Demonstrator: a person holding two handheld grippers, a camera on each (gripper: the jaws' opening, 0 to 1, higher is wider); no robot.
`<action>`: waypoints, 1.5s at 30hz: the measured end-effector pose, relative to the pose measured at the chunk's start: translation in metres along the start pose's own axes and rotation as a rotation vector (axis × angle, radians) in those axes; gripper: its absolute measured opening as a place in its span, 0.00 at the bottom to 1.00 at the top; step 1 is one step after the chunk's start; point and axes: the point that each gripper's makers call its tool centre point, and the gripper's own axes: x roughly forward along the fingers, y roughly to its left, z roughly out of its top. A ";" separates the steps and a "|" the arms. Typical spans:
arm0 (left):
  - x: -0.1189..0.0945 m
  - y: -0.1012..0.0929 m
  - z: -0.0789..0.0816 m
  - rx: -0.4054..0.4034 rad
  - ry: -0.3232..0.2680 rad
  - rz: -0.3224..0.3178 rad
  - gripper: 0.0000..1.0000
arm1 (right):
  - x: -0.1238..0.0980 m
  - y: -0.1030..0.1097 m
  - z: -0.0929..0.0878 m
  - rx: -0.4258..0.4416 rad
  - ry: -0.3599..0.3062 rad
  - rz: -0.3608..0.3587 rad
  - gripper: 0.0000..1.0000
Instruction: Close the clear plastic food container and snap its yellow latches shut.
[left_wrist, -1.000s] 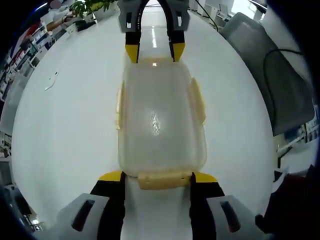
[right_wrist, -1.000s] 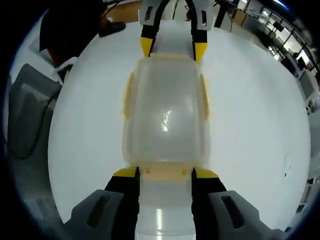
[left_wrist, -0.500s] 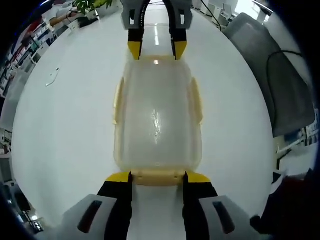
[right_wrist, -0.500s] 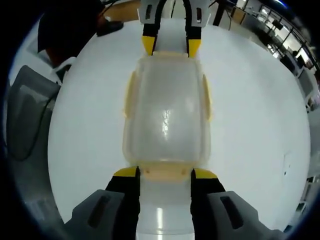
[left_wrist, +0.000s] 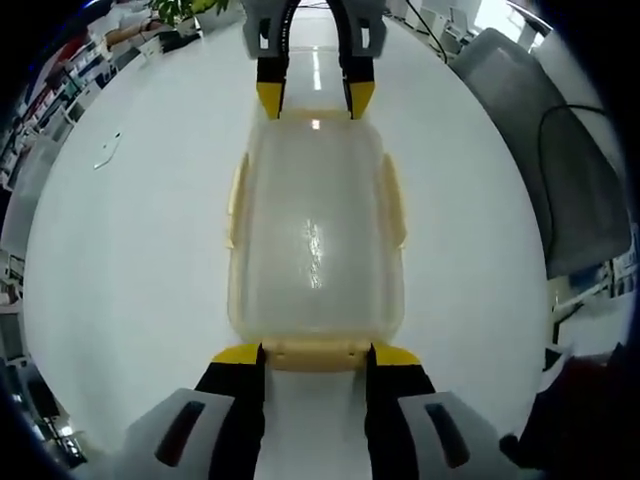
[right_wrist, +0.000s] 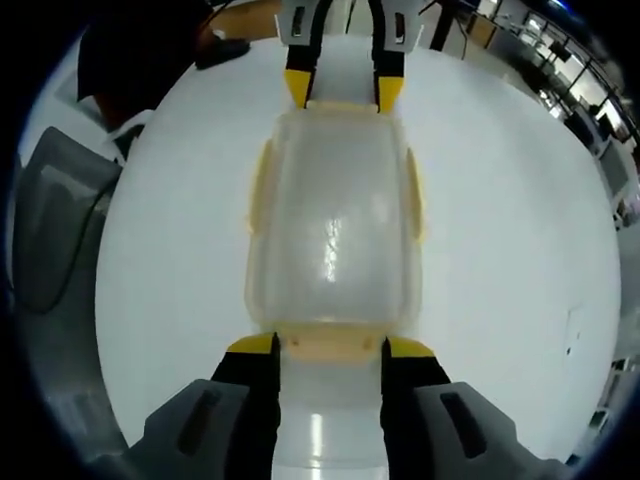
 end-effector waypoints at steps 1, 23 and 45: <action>0.000 0.000 0.000 0.000 0.001 0.001 0.33 | 0.000 -0.001 0.000 -0.004 0.000 -0.001 0.35; -0.062 0.003 0.018 -0.015 0.045 0.053 0.32 | -0.061 -0.002 0.009 -0.094 -0.006 -0.042 0.35; -0.083 -0.015 0.100 -0.002 0.024 0.090 0.32 | -0.117 0.013 -0.049 -0.106 -0.012 -0.066 0.35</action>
